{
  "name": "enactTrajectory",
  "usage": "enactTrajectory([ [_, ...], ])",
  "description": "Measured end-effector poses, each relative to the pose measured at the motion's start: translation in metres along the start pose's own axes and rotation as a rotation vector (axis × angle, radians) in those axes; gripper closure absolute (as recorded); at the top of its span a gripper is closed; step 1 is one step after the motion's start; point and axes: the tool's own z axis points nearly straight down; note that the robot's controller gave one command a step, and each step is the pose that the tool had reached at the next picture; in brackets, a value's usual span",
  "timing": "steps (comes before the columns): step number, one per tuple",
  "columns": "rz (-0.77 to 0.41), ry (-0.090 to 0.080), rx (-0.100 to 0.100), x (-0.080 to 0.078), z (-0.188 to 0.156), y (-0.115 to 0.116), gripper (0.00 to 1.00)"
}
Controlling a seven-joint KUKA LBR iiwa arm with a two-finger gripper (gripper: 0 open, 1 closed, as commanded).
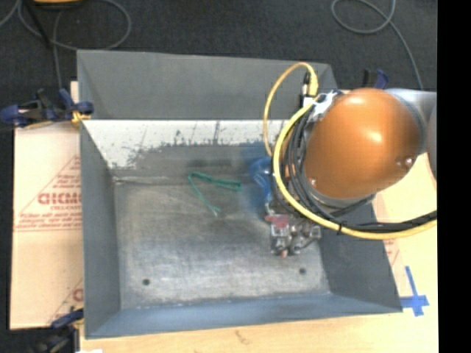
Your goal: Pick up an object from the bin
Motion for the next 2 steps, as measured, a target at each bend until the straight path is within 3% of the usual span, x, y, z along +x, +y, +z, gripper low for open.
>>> enactTrajectory([
  [2,0.045,0.000,0.002,0.0027,0.0192,-0.0067,1.00],
])
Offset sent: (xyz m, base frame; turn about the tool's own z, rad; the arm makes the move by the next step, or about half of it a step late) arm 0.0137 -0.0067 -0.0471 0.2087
